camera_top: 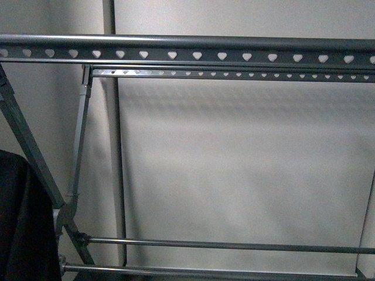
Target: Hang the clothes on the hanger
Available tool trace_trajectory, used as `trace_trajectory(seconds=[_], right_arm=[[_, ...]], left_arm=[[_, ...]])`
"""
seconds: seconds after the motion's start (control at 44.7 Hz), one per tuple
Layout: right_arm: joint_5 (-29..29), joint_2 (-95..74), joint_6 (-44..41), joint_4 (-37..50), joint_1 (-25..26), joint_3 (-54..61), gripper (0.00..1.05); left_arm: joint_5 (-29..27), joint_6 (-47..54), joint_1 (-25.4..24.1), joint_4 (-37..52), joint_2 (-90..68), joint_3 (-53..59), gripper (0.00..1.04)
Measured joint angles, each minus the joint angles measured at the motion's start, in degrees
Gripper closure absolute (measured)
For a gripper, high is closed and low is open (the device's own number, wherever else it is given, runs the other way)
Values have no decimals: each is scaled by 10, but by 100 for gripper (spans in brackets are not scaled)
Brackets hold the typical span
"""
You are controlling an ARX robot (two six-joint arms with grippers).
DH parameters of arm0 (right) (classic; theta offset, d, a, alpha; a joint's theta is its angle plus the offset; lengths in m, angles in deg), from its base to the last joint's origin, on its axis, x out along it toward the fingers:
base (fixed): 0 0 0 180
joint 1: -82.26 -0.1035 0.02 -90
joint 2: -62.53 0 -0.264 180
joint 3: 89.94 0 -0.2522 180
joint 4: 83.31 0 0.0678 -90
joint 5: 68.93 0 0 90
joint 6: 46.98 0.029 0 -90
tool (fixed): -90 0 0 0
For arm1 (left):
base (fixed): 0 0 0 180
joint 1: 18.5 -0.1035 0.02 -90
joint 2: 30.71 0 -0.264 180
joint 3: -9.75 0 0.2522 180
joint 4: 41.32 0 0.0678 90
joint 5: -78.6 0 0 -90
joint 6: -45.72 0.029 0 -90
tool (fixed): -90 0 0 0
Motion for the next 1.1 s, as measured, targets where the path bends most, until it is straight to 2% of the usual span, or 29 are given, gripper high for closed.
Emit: trace_trajectory(seconds=[0.269, 0.291, 0.313, 0.358, 0.381, 0.425, 0.47, 0.493, 0.537, 0.627, 0.761, 0.896, 1.097], right_arm=[[0, 0, 0, 0, 0, 0, 7], [0, 0, 0, 0, 0, 0, 7], [0, 0, 0, 0, 0, 0, 7], [0, 0, 0, 0, 0, 0, 7], [2, 0, 0, 0, 0, 0, 7], [1, 0, 0, 0, 0, 0, 7], [0, 0, 0, 0, 0, 0, 7], [0, 0, 0, 0, 0, 0, 7], [0, 0, 0, 0, 0, 0, 7], [0, 0, 0, 0, 0, 0, 7], [0, 0, 0, 0, 0, 0, 7], [0, 0, 0, 0, 0, 0, 7], [0, 0, 0, 0, 0, 0, 7]], left_arm=[[5, 1, -1, 0, -1, 0, 7], [38, 10, -12, 4, -9, -1, 7], [111, 19, -35, 25, -33, -2, 7], [194, 20, -58, 74, -93, -8, 7], [214, 12, -65, 116, -145, -18, 7], [193, -13, -61, 172, -237, -48, 7], [124, -62, -47, 218, -347, -106, 7], [105, -73, -42, 223, -382, -127, 7], [30, -119, -30, 226, -479, -188, 7], [-59, -194, -26, 217, -604, -265, 7], [-169, -309, -35, 128, -747, -374, 7], [-233, -366, -45, 124, -828, -456, 7], [-265, -397, -60, 97, -918, -552, 7]])
